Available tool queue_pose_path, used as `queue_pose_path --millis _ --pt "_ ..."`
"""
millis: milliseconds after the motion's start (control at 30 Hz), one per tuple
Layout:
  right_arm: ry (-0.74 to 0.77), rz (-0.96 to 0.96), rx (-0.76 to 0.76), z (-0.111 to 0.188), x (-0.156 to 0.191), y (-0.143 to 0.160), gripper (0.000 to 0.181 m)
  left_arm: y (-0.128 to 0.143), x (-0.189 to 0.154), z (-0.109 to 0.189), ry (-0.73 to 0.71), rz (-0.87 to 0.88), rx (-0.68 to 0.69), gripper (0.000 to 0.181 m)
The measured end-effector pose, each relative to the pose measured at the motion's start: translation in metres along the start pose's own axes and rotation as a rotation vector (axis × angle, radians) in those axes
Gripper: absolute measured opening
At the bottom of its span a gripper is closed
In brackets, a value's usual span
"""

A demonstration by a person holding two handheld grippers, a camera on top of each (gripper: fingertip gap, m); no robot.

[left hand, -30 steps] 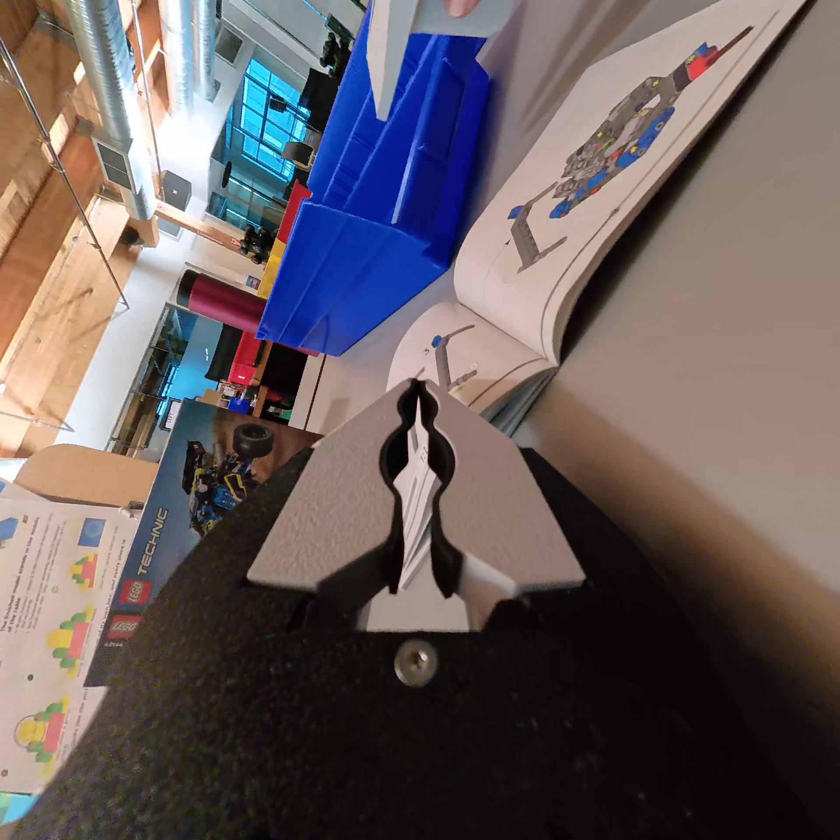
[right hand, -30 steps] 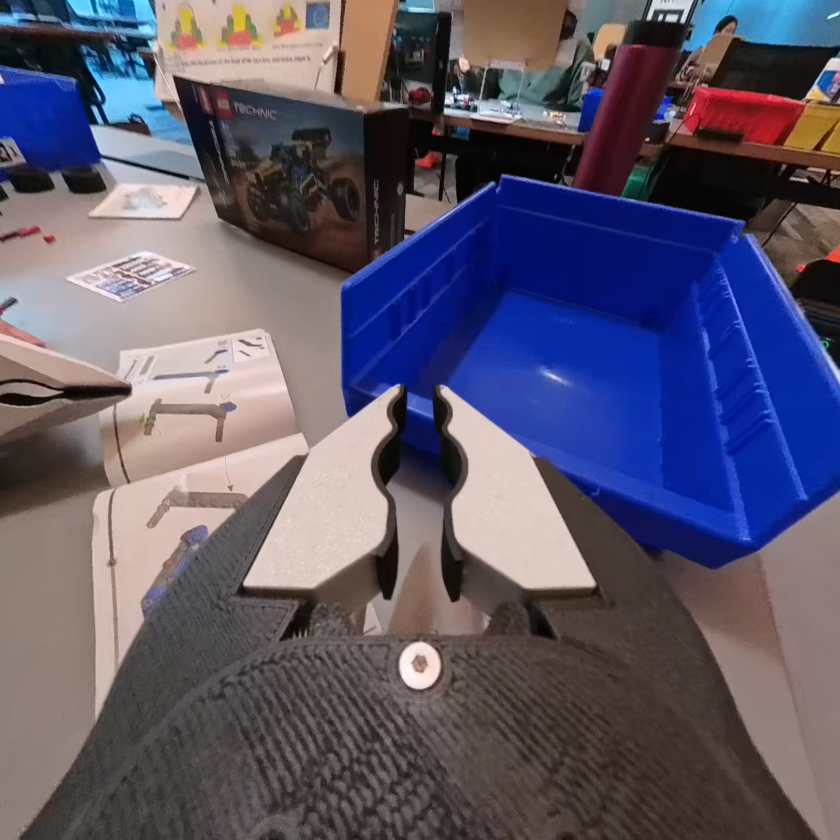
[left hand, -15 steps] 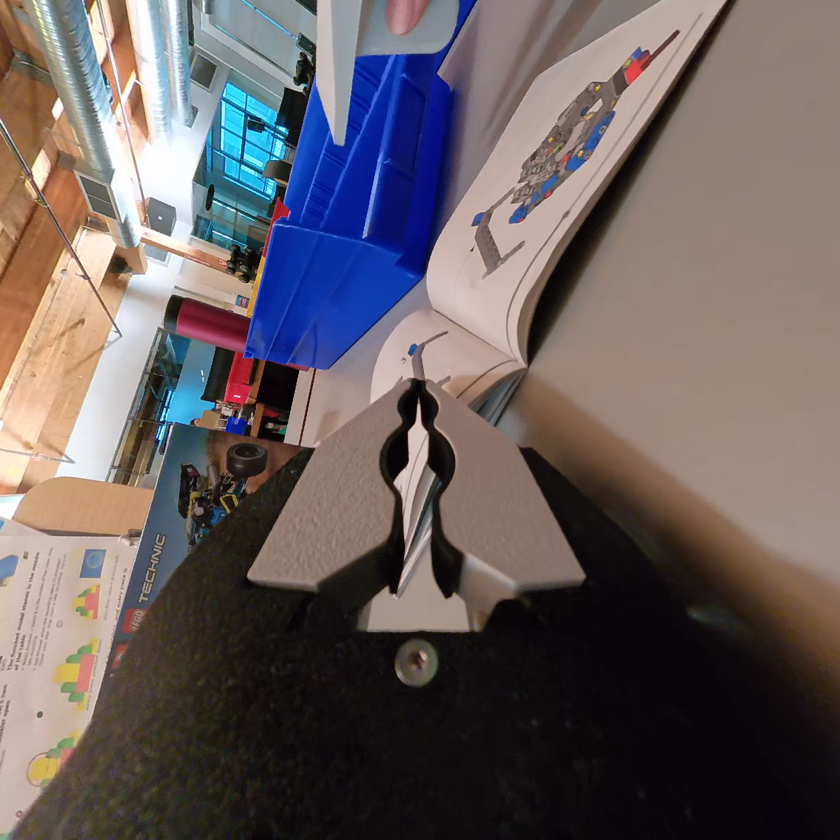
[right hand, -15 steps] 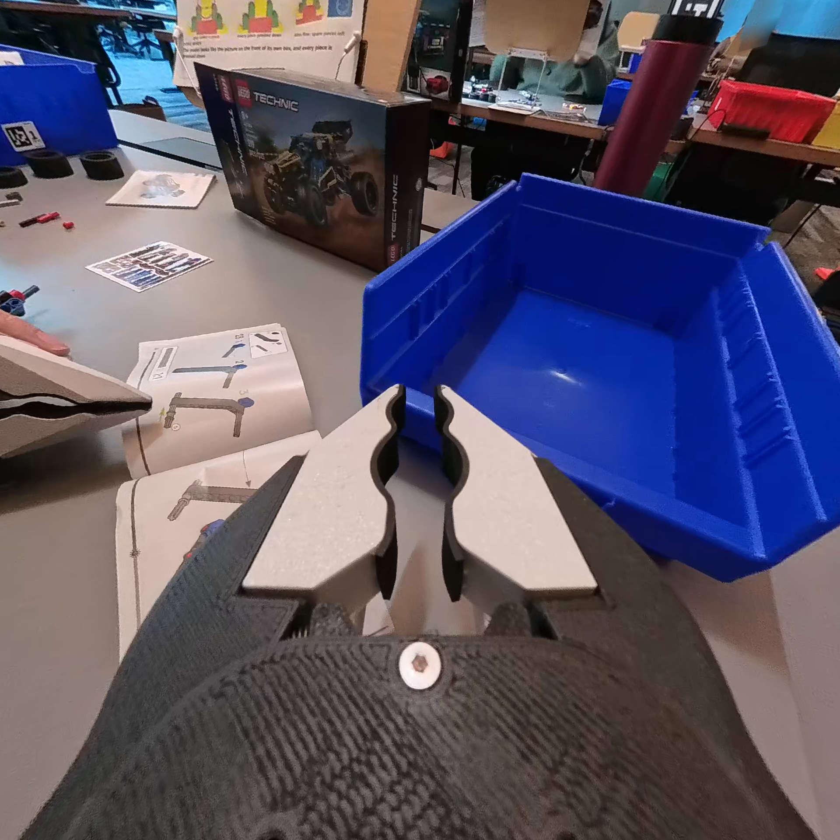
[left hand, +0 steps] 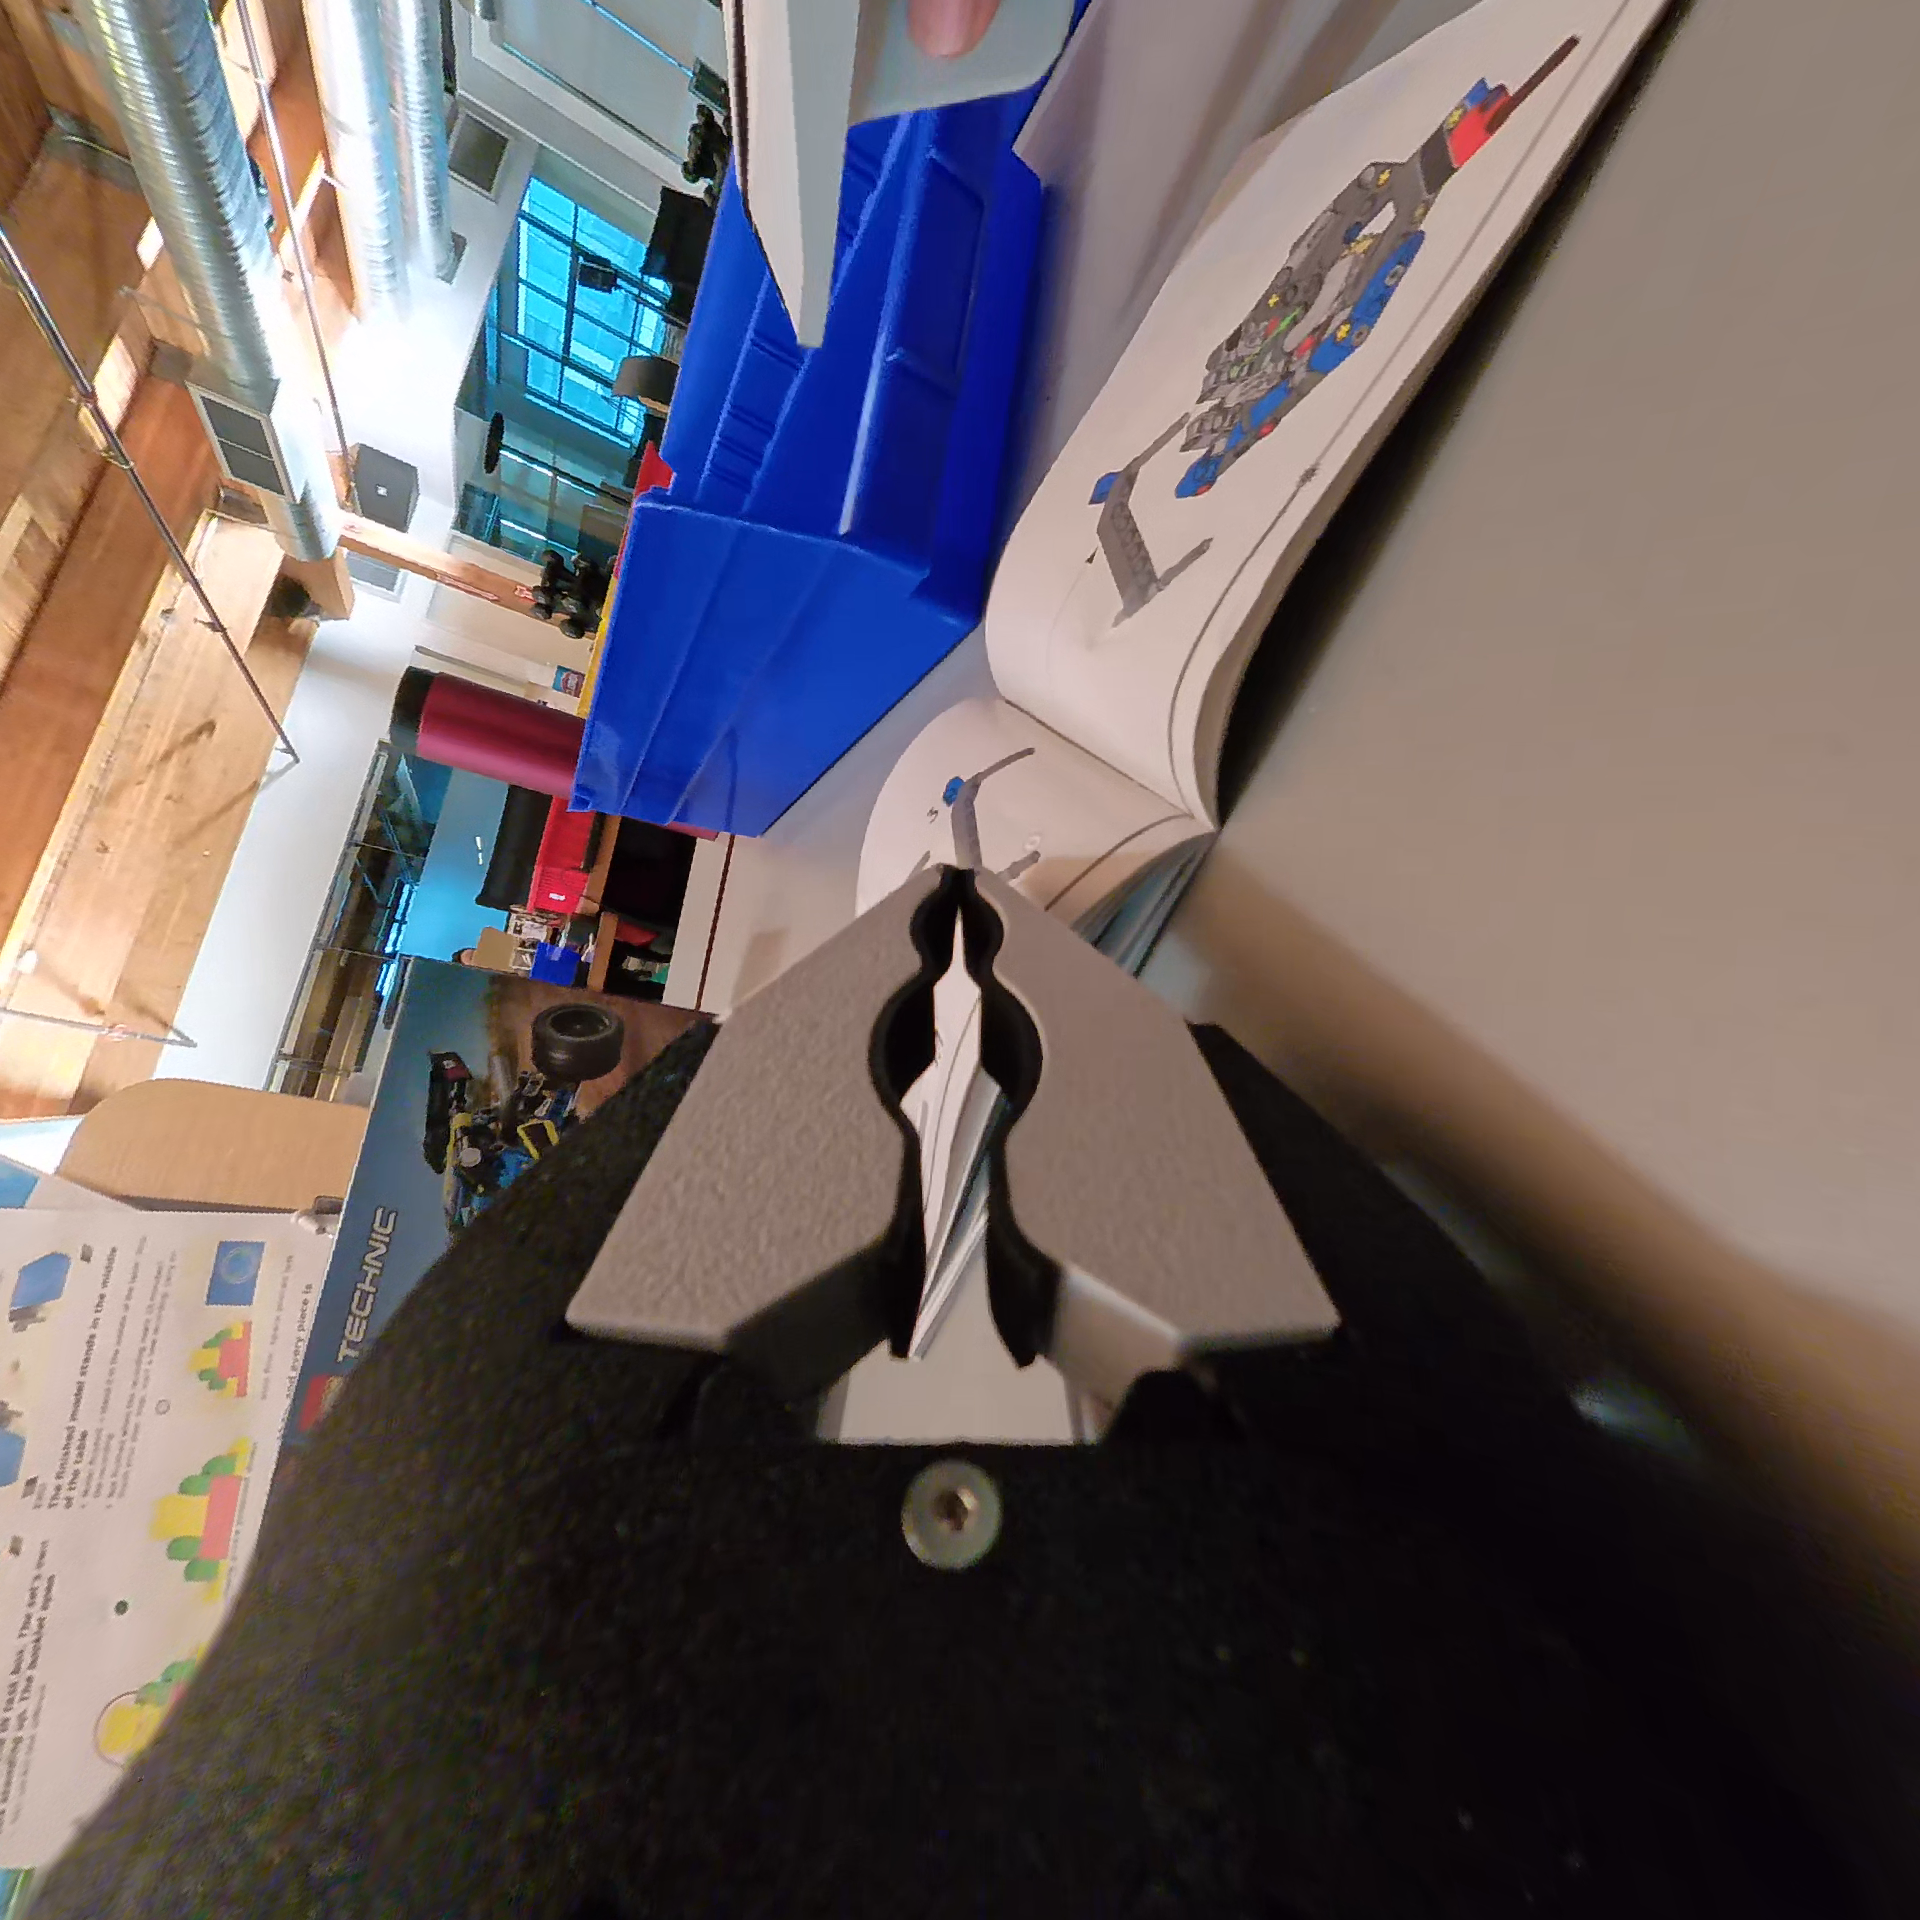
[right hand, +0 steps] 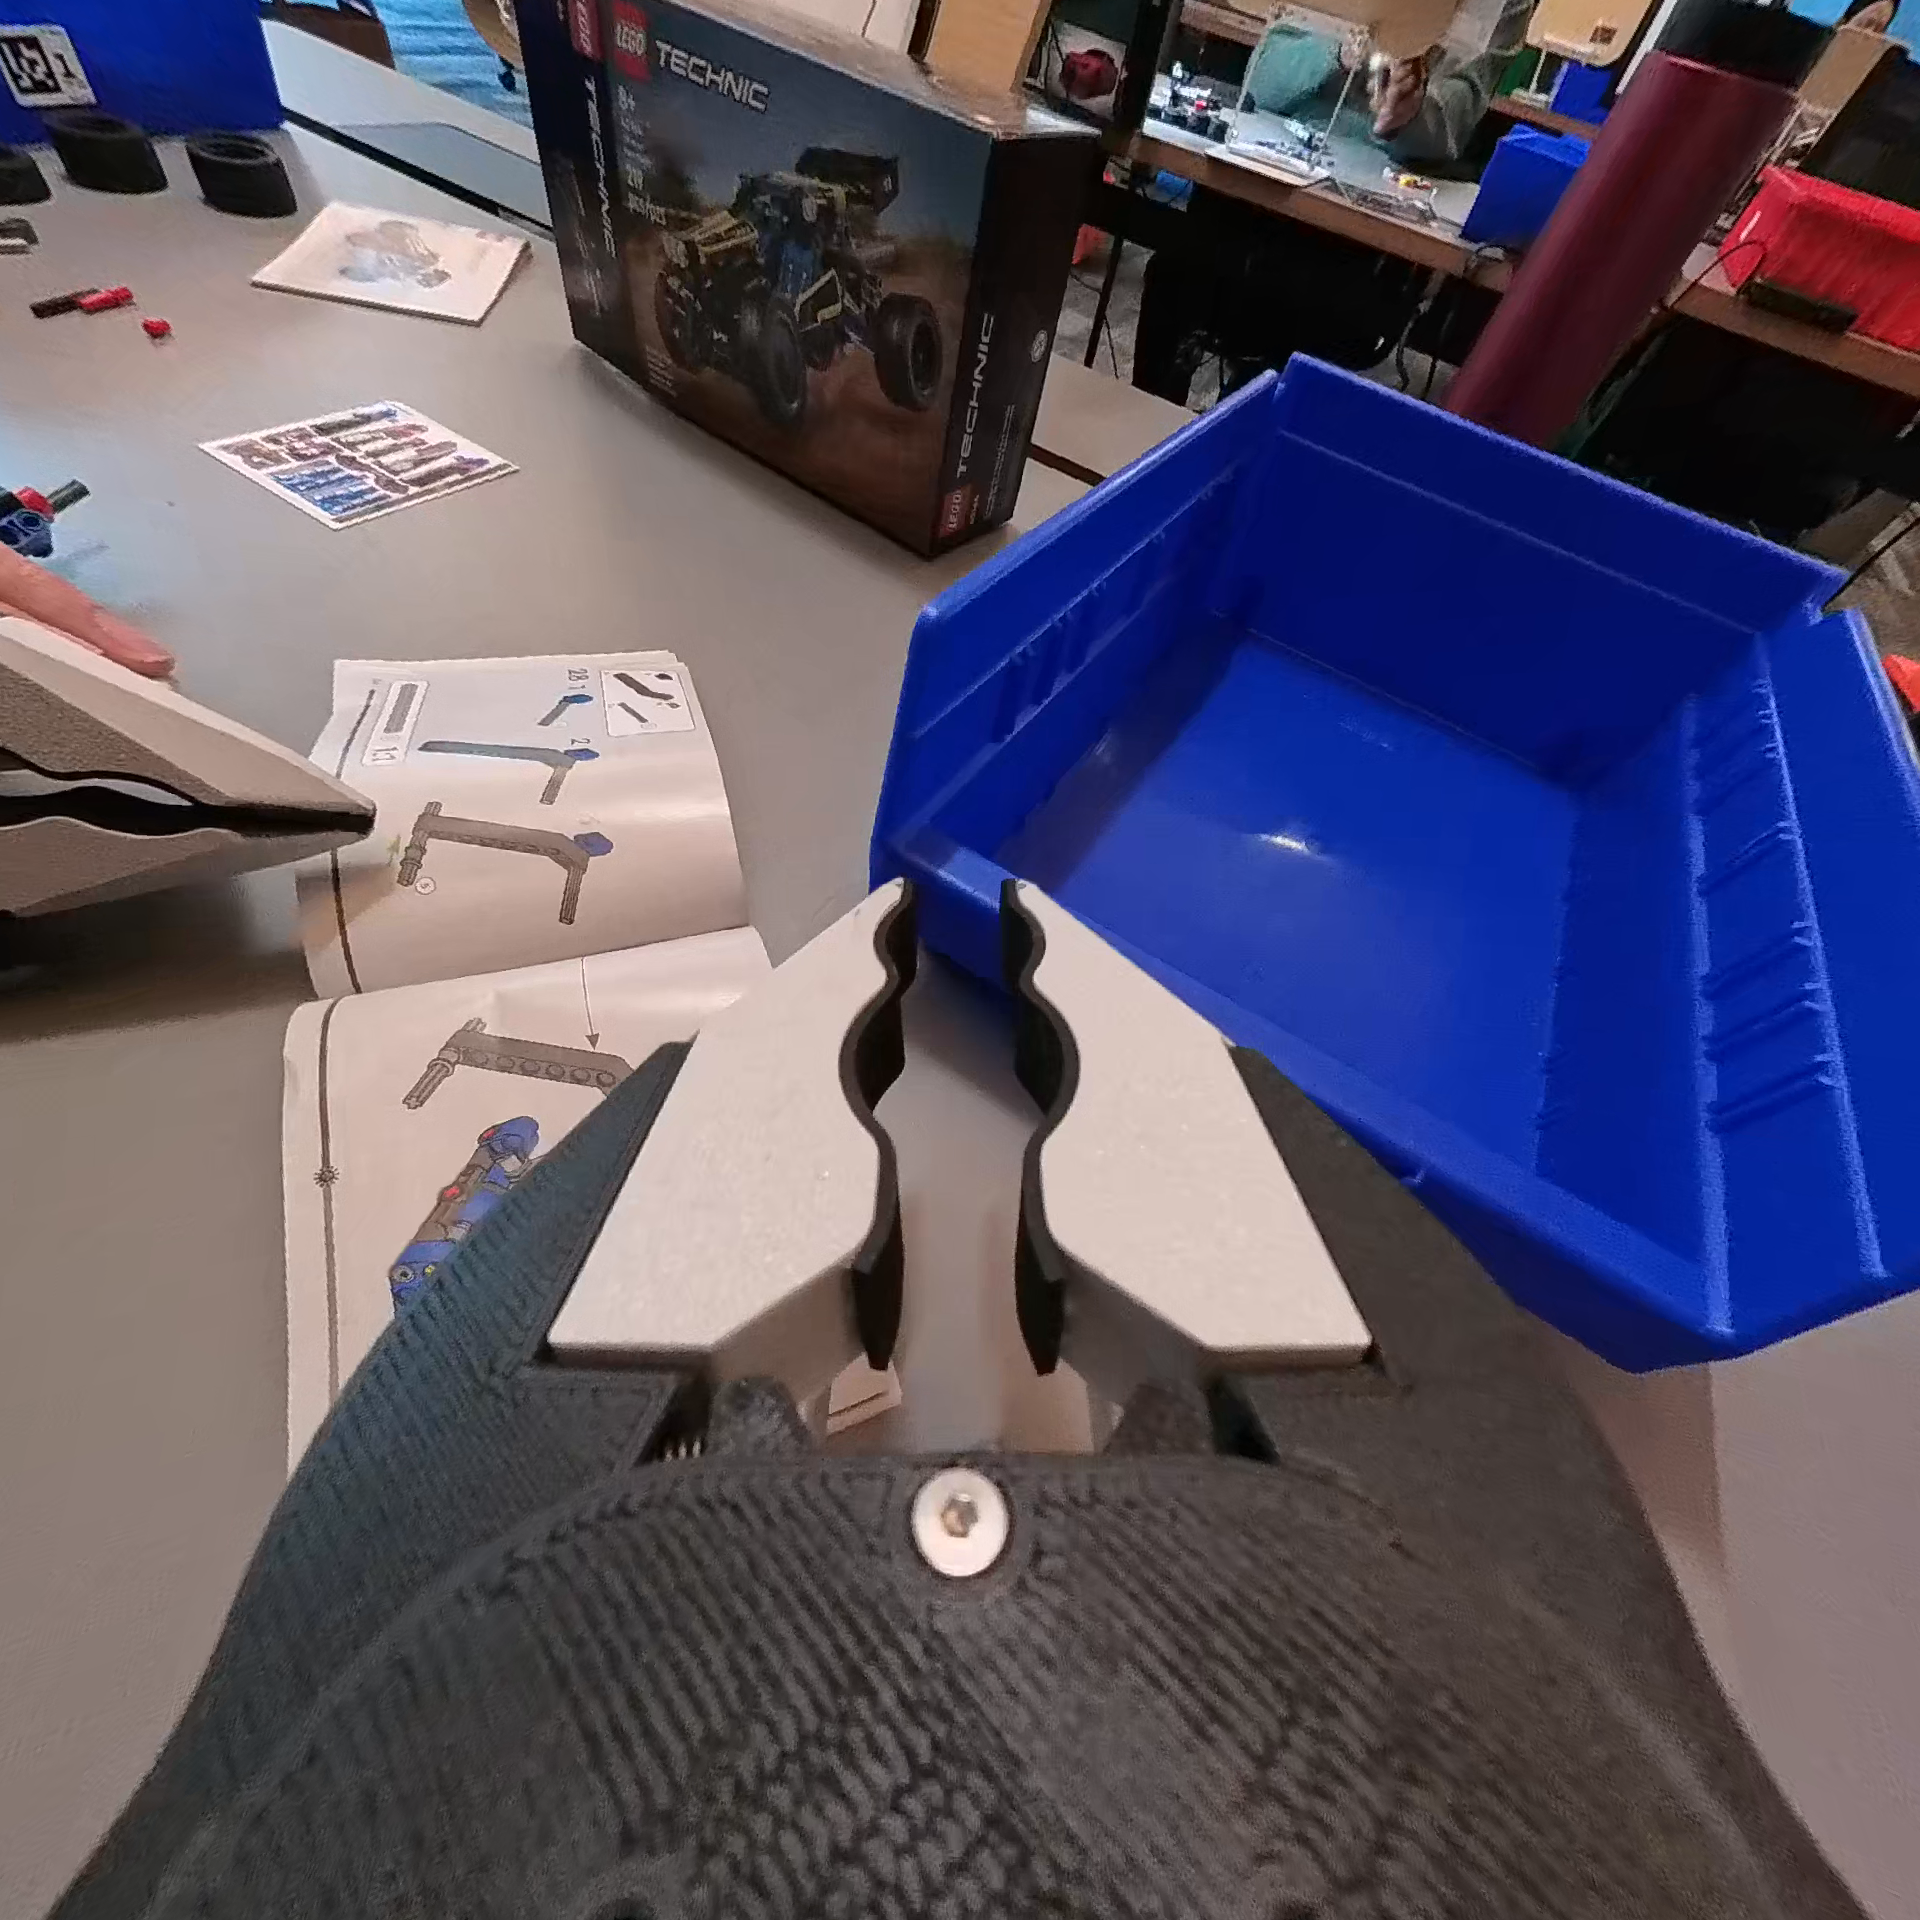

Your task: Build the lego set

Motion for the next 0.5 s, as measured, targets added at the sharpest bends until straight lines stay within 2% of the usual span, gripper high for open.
queue_pose_path --millis 500 --pt "-0.020 0.025 -0.017 -0.0019 0.0063 -0.0074 0.013 0.0010 -0.0033 -0.0015 0.014 -0.010 0.007 0.000"
Point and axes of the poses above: each gripper's, where its closed fingertips meet, z back along the fingers, y out of its underside, x = y × z across the jaws, the point moved 2 cm from there along z, back along the fingers, and after that the axes turned 8 degrees about z, right-handed, at the moved point
